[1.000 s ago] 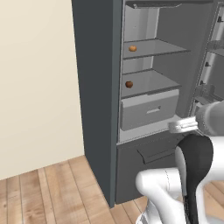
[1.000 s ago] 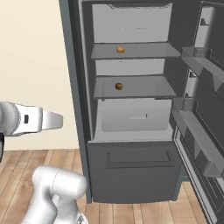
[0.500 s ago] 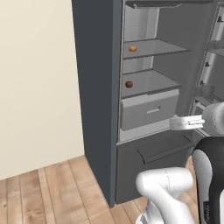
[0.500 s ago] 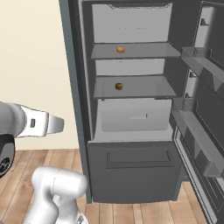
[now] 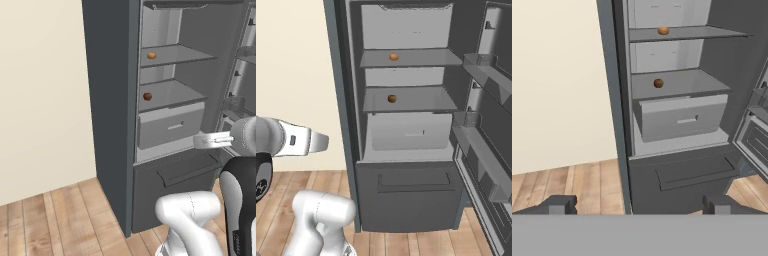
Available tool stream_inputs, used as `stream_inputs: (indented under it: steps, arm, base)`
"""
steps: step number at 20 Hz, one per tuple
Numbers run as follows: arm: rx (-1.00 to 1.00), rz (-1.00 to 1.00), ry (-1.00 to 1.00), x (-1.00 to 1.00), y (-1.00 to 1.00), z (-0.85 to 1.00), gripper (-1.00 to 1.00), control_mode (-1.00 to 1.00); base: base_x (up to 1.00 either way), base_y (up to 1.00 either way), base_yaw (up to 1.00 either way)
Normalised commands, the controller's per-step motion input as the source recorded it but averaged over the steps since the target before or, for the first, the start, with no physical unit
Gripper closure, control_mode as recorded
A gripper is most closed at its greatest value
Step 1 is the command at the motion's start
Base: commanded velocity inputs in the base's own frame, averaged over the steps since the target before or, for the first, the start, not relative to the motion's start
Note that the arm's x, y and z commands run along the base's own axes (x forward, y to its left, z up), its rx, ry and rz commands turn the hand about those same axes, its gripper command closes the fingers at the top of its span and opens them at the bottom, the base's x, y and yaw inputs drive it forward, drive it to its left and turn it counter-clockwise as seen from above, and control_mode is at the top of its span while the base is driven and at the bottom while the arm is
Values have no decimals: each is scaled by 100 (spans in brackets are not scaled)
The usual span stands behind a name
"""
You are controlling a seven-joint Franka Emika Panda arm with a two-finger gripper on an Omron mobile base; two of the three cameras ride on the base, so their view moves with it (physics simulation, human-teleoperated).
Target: Retrieve the tangerine and apple from the fridge and place them into the bowl on the dining table.
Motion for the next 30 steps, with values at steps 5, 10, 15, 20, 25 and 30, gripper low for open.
stream_inputs:
  steps: [5,10,15,20,25,30]
  arm:
    - [0,0,0,0,0,0,-100,-100]
    - [0,0,-1,1,0,0,-100,-100]
    - [0,0,0,0,0,-3,-100,100]
    - [0,0,0,0,0,0,-100,100]
    - [0,0,0,0,0,0,-100,100]
    - [0,0,0,0,0,0,-100,100]
  base:
    - [0,0,0]
    - [0,0,0]
    - [0,0,0]
    - [0,-19,-1]
    - [1,-45,0]
    - [9,-46,0]
